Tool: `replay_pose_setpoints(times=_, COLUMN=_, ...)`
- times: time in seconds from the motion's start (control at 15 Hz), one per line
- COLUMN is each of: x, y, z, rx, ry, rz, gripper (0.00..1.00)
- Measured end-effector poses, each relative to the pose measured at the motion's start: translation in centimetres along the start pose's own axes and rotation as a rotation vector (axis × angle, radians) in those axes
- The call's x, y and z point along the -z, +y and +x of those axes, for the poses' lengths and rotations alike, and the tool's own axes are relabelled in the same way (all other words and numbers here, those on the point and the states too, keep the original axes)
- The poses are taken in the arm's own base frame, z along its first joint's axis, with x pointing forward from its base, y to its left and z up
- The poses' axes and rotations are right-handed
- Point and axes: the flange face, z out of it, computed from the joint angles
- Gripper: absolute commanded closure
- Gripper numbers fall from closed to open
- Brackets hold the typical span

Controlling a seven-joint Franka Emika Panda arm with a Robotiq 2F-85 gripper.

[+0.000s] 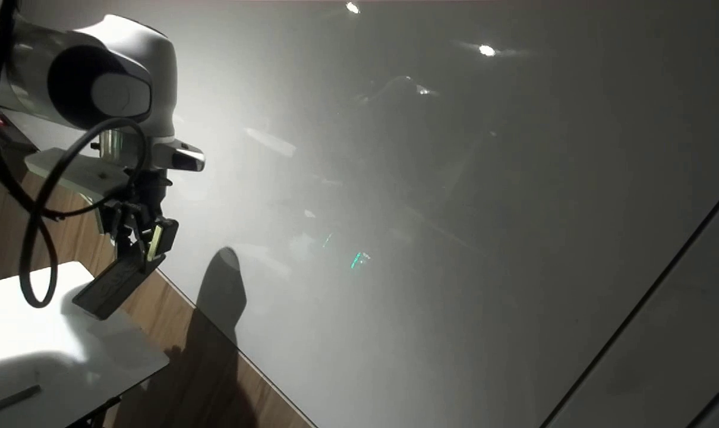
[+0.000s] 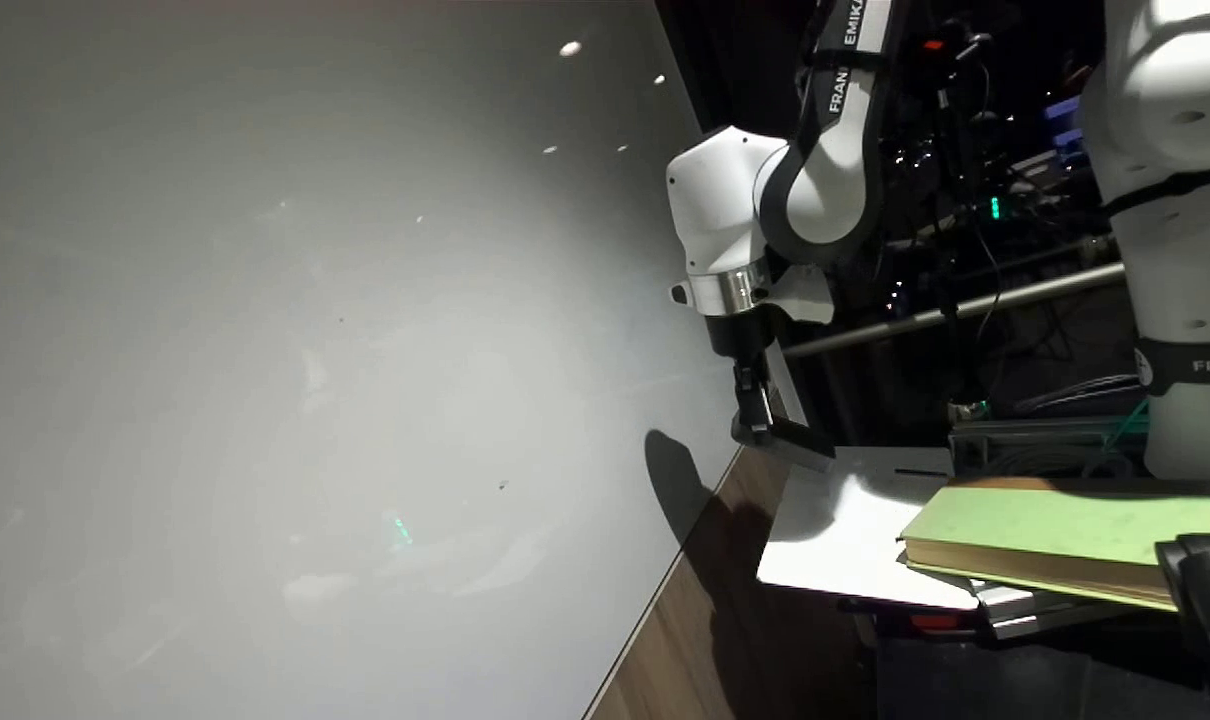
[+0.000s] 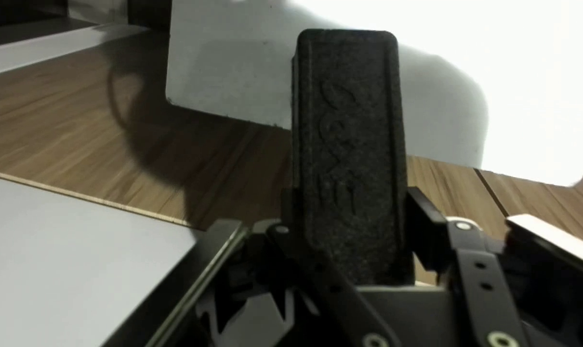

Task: Use the duster to erase the writings on the whiteboard

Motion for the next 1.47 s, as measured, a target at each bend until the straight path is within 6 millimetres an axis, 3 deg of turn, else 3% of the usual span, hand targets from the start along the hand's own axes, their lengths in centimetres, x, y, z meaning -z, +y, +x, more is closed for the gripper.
replay_pose_setpoints(times=0.4, x=-4.8, y=-1.1, z=-1.4, rx=0.014, ry=-0.08, rz=0.005, gripper=0.7)
replay_pose_setpoints(times=0.8, x=-7.0, y=-2.5, z=-2.5, rx=0.028, ry=-0.113, rz=-0.017, gripper=0.7)
replay_pose_setpoints(times=0.87, x=-7.3, y=-2.7, z=-2.7, rx=0.031, ry=-0.118, rz=-0.019, gripper=0.2)
replay_pose_setpoints(times=0.93, x=-7.6, y=-2.9, z=-2.8, rx=0.036, ry=-0.122, rz=-0.021, gripper=0.19)
replay_pose_setpoints(times=1.13, x=-8.5, y=-3.4, z=-3.3, rx=0.036, ry=-0.13, rz=-0.015, gripper=0.01)
replay_pose_setpoints(times=1.47, x=-8.8, y=-3.2, z=-3.1, rx=0.014, ry=-0.108, rz=0.004, gripper=0.0)
